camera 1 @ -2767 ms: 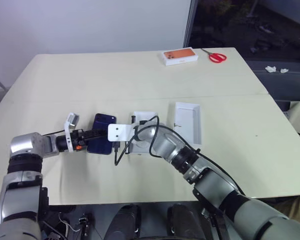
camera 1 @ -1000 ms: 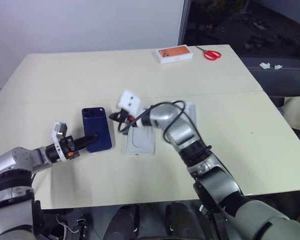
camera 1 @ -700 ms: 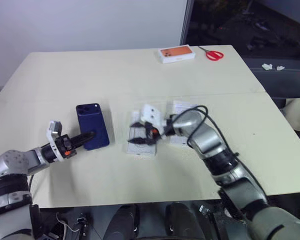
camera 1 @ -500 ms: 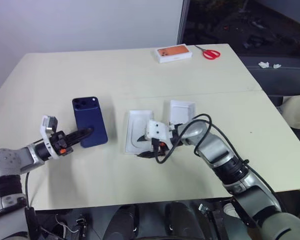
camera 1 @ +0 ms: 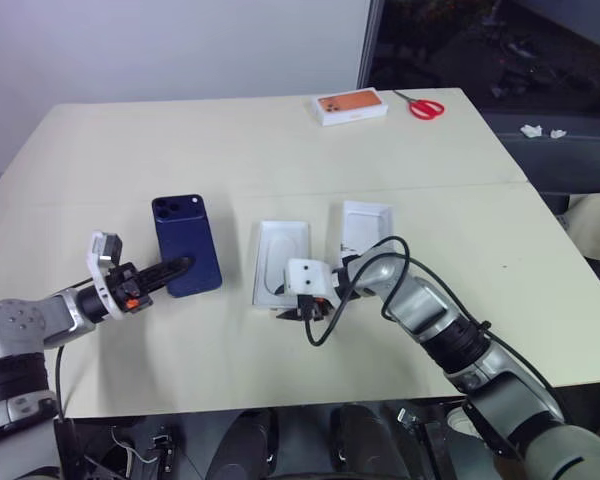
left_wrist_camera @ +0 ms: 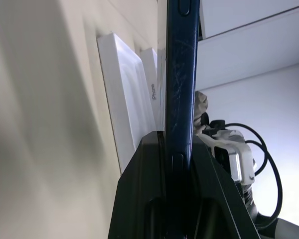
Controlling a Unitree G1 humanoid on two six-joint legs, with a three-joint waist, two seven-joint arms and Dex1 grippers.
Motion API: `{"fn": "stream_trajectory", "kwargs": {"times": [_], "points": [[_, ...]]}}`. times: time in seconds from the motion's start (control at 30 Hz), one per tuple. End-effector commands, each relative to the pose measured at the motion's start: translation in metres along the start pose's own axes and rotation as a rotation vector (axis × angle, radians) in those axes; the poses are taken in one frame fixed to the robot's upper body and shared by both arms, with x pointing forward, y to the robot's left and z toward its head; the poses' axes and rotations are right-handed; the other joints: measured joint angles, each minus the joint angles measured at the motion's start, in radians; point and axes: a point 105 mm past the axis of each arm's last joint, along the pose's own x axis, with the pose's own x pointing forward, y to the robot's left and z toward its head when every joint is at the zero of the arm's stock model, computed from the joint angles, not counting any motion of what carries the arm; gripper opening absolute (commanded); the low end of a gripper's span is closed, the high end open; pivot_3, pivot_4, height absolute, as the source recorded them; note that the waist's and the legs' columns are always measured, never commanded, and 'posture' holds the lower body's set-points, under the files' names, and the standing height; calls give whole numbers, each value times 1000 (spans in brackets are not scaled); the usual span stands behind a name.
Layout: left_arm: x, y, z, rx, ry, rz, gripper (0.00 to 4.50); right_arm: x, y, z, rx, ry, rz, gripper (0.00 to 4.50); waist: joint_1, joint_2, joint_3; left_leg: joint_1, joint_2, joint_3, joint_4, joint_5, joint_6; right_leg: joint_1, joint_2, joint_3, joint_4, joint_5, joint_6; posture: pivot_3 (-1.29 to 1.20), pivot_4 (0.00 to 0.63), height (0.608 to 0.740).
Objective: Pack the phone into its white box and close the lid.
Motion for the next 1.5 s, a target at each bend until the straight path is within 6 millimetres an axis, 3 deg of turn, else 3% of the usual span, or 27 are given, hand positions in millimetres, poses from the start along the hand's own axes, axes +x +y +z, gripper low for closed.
{"fn": "stream_trajectory", "kwargs": {"times": [0.03, 0.8, 0.93, 1.2, 1.43, 1.5], "points": [[0, -19, 10, 54, -12, -61, 0, 0, 0, 8, -29, -16, 10, 1561, 0, 0, 0, 0, 0, 0, 0, 0, 0, 0, 0, 0, 0, 0, 0, 0, 150, 740], [8, -21, 8, 61, 6, -58, 0, 0, 4, 2, 8, 0, 10, 1561, 1, 0, 0, 0, 0, 0, 0, 2, -4, 0, 0, 0, 0, 0, 0, 0, 150, 740], [9, -20, 7, 48, 13, -57, 0, 0, 5, 0, 14, 8, 11, 453, 1, -1, 0, 0, 0, 0, 0, 2, -4, 0, 0, 0, 0, 0, 0, 0, 150, 740], [12, -23, 7, 21, 33, -61, 0, -9, 11, -5, 44, 17, 10, 453, 2, -1, -1, 1, 0, 0, 0, 2, -4, 1, 0, 0, 0, 0, 0, 0, 150, 740], [11, -21, 8, 22, 28, -52, 0, 0, 7, 4, 99, -21, 8, 453, 1, -1, -1, 1, 0, 0, 0, 2, -4, 1, 0, 0, 0, 0, 0, 0, 150, 740], [11, -21, 9, 24, 27, -50, 0, -1, 4, 6, 125, -29, -3, 1162, 0, -1, -1, 1, 0, 0, 0, 2, -4, 1, 0, 0, 0, 0, 0, 0, 150, 740]]}}
